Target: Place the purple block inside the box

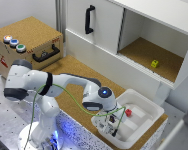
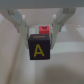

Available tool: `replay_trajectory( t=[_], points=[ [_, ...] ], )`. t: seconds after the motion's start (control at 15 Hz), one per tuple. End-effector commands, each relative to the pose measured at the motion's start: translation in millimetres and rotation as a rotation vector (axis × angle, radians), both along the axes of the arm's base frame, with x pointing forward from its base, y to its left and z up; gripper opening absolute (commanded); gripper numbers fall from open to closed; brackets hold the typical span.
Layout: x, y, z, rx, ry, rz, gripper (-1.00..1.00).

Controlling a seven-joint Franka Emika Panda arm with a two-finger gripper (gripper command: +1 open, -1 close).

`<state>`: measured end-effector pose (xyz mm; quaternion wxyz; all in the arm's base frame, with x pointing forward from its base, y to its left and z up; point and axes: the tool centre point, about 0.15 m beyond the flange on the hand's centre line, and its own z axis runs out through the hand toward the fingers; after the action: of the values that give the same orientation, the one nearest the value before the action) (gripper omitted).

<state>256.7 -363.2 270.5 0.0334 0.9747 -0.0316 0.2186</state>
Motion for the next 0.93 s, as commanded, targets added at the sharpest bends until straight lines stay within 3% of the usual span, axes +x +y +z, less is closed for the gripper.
replay_trajectory(
  t=[0.0, 0.27, 0.33, 0.6, 0.87],
  points=[
    [47, -4, -25, -0.004, 0.064, -0.067, -1.00],
    [36, -15, -24, -0.008, 0.153, -0.083, -1.00],
    [28, -16, -19, -0.011, 0.168, -0.076, 1.00],
    [-4, -10, -2, -0.024, 0.172, -0.060, 1.00],
    [-11, -7, 6, 0.001, 0.183, -0.066, 1.00]
  ],
)
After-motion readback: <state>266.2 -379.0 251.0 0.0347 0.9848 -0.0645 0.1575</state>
